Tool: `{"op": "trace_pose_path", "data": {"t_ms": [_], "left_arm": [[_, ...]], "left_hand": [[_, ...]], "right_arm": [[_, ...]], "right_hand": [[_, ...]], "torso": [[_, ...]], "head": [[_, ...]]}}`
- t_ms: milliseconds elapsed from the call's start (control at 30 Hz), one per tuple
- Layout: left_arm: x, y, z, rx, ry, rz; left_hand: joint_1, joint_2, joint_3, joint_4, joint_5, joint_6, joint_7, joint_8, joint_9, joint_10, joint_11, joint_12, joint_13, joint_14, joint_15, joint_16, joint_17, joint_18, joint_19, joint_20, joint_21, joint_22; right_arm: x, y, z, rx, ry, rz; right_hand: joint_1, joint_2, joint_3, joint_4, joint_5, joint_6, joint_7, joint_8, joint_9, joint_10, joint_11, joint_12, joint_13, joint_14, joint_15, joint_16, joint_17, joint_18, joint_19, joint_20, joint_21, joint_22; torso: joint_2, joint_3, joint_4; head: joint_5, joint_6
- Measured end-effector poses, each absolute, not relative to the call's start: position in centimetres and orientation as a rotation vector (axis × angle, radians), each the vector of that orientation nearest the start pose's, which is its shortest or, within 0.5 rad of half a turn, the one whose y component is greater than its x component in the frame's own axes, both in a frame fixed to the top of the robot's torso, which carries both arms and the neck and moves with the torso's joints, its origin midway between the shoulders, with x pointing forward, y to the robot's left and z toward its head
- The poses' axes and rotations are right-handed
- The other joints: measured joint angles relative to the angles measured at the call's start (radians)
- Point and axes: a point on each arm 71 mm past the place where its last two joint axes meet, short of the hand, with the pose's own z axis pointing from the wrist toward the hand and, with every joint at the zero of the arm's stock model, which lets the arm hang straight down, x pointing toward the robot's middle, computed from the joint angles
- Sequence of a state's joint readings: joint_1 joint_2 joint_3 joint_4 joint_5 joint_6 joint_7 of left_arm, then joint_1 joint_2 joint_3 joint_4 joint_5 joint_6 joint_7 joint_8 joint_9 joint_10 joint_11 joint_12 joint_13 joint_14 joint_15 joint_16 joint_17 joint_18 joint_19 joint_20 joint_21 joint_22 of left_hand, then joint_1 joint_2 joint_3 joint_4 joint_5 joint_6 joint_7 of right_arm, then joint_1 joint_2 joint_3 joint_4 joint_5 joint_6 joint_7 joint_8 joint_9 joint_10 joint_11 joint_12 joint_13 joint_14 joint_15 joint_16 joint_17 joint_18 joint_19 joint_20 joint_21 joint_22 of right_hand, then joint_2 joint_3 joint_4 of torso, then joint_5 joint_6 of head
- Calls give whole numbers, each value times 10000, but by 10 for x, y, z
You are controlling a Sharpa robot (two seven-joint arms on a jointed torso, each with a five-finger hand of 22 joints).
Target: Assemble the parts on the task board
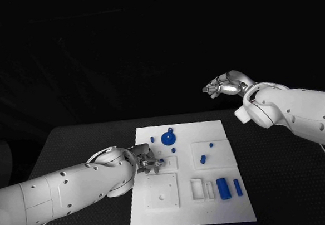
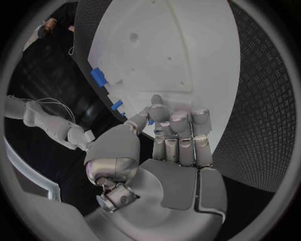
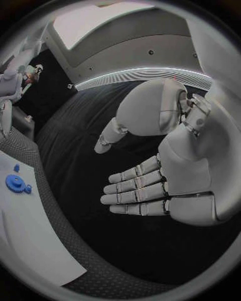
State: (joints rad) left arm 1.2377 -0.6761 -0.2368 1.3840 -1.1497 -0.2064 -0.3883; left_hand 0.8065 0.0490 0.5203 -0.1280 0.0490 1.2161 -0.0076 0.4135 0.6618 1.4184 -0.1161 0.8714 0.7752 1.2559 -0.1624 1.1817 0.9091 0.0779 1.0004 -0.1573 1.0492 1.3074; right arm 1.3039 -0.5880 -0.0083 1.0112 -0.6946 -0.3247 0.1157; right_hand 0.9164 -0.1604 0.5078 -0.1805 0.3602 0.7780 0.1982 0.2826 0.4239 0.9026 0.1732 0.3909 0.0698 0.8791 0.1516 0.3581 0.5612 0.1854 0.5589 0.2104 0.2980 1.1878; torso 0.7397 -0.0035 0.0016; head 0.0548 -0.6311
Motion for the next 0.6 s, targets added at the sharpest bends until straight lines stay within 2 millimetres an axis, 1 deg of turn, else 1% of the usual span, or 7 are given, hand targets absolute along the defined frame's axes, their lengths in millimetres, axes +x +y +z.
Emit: {"op": "trace_pose_path", "data": {"t_ms": [167, 233, 267, 333, 500, 567, 600], "left_arm": [[488, 180, -262, -1451, 20938, -4430], [488, 180, -263, -1494, 20956, -4451], [488, 180, -263, -1520, 20966, -4458], [489, 181, -263, -1582, 20983, -4451], [489, 187, -264, -1789, 21000, -4390], [489, 189, -262, -1902, 20969, -4436], [489, 189, -261, -1932, 20957, -4459]], "left_hand": [[13, -14, -82, -83, 0, 0, 0, 0, -11, 0, 0, 37, -20, 0, 0, 0, -16, 0, 0, 0, 0, -1], [57, -99, -82, -83, 1, 0, 0, 0, -12, 0, 0, 37, -30, 0, 0, 0, -30, 1, 0, 0, 0, -1], [43, -196, -107, -110, 2, -5, 4, 0, -21, -21, 21, 36, -33, -20, -20, 0, -38, 0, 0, 0, 0, -1], [-100, -542, -155, -120, 3, -36, 36, 0, -28, -37, 37, 36, -60, -49, -21, 0, -56, 0, 0, 0, 0, -1], [-801, -1385, -648, 203, 4, -53, 18, 0, -45, -37, 37, 36, -112, -73, -2, 0, -90, 0, -53, 54, 0, 6], [-1075, -1659, -813, 344, 4, -105, 35, 0, -51, -69, 6, 36, -136, -111, -39, 0, -107, 0, -75, 32, -78, 7], [-1172, -1758, -914, 362, 4, -106, 35, 0, -51, -79, -3, 36, -138, -129, -57, -1, -115, -1, -111, 38, -78, 7]], "right_arm": [[591, -230, -144, 5605, 15184, 9253], [591, -230, -145, 5609, 15190, 9252], [591, -230, -145, 5611, 15193, 9251], [591, -230, -145, 5615, 15198, 9248], [591, -230, -146, 5618, 15199, 9246], [591, -231, -146, 5624, 15197, 9237], [591, -231, -146, 5629, 15195, 9229]], "right_hand": [[0, 0, 0, 0, 0, 0, 0, 0, 0, 0, 0, 0, 1, 0, 0, 0, -1, 0, 0, 0, 0, 9], [0, 0, 0, 0, 0, 1, -1, 0, 0, 0, 0, 0, 1, 0, 0, 0, -1, 0, 0, 0, 0, 9], [0, 0, 0, 0, 0, 1, -1, 0, 0, 0, 0, 0, 1, 0, 0, 0, -1, 0, 0, 0, 0, 9], [0, 0, 0, 0, 0, 1, 0, 0, 1, 0, 0, 0, 1, 0, 0, 0, -1, 0, 0, 0, 0, 9], [0, 0, 0, 0, 0, 1, -1, 0, 1, 0, 0, 0, 1, 0, 0, 0, 8, -1, 0, 0, 0, 8], [0, 0, 1, 0, 0, 1, -1, 0, 0, 0, 0, 0, 1, 0, 0, 0, 8, 0, 0, 0, 0, 8], [0, 0, 0, 0, 0, 1, -1, 0, -5, 0, 0, 0, 1, 0, 0, 0, 8, 0, 0, 0, 0, 8]], "torso": [[-1, 1, 0], [-1, 2, 0], [-1, 2, -1], [-1, 4, -2], [-2, 7, -3], [-3, 13, -5], [-3, 13, -6]], "head": [[9, -6], [9, -21], [10, -25], [12, -26], [22, 0], [25, 7], [25, 15]]}}
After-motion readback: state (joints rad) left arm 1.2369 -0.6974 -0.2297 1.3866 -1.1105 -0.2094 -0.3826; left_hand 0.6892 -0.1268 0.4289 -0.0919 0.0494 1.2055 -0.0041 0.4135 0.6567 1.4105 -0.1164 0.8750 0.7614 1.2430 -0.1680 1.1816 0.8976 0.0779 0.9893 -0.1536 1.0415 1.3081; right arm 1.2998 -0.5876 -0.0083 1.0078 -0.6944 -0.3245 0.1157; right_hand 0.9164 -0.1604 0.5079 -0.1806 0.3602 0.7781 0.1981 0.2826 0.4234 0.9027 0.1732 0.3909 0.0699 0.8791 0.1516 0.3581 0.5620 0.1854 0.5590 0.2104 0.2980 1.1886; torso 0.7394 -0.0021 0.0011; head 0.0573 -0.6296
